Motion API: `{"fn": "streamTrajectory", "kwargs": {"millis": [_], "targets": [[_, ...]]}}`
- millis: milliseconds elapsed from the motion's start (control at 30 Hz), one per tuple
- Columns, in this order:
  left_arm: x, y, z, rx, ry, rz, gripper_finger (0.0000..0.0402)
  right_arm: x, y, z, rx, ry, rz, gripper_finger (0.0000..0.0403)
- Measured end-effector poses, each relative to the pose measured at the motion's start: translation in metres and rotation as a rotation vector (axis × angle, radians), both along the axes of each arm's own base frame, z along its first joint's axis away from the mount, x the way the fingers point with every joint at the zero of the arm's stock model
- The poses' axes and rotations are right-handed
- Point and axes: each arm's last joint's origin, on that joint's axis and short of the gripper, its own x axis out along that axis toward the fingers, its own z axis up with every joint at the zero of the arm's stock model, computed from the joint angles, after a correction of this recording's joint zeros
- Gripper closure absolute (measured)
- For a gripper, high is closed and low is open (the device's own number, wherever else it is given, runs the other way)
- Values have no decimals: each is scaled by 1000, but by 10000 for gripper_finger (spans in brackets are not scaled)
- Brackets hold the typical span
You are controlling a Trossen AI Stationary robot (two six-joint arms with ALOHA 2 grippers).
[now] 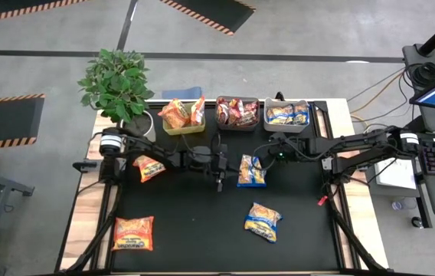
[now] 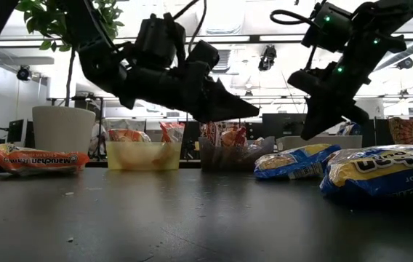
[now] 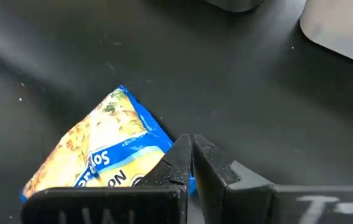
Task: Sort Maruchan noodles
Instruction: Put the top blue noodle pack into the white bin
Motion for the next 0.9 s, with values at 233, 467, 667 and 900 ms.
{"fn": "streamTrajectory", "kwargs": {"millis": [233,467,667,900], "targets": [[15,-2,-12,-4,32,-6,365,0,0,0,12,-7,-17,394],[24,-2,-27,-7,76,-8,365,-1,2,-1,144,-39,-70,355],[23,-2,-28,10,99,-13,365,0,5,-2,244,-43,1,262],[24,-2,-36,17,131,-16,365,-2,5,-5,221,-23,29,148]]}}
